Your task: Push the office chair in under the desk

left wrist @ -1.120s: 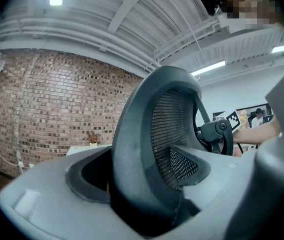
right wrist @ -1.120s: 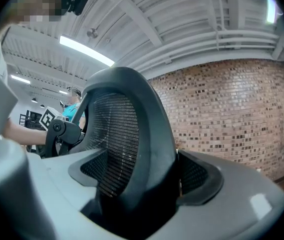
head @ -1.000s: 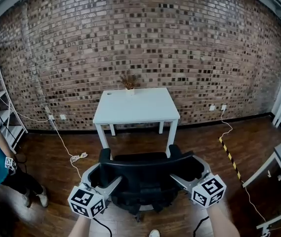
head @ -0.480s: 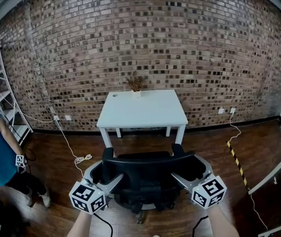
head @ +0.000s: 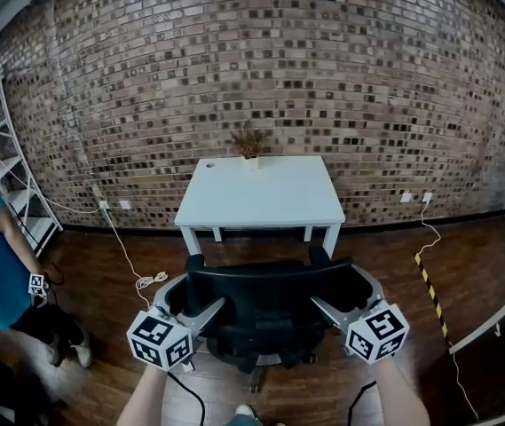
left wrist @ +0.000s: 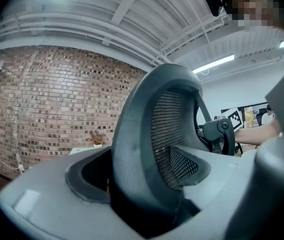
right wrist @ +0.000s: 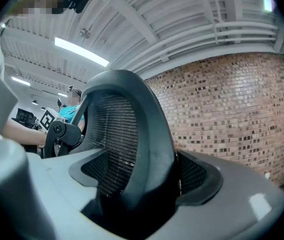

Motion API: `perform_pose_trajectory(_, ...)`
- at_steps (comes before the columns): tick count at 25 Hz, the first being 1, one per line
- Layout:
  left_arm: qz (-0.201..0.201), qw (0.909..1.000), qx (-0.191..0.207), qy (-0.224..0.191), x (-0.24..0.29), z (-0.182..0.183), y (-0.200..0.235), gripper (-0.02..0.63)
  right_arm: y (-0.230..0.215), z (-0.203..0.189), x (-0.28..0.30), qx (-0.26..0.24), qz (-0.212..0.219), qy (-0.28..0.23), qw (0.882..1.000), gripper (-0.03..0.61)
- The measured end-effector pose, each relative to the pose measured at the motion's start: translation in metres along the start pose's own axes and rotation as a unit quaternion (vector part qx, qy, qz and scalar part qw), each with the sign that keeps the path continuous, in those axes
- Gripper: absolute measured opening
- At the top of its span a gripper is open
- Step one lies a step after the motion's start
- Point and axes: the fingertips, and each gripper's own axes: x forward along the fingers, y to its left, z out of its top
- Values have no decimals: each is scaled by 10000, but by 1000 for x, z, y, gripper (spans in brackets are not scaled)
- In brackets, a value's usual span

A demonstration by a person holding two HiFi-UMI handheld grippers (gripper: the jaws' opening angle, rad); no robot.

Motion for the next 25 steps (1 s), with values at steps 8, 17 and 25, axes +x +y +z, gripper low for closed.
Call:
perform_pose_trajectory(8,8,10000,36,21,32,1,30,388,-21,-2,38,38,-62,-37,10000,423)
perform_pose_trajectory(17,-79,10000,43,-2,72,8,73,388,-43,1,88,24,-149,-75,9999,423)
perform_pose_trajectory(25,-149,9999,62,-16,110,9,111,388,-66,-4,132,29,-254,-80,9996,422)
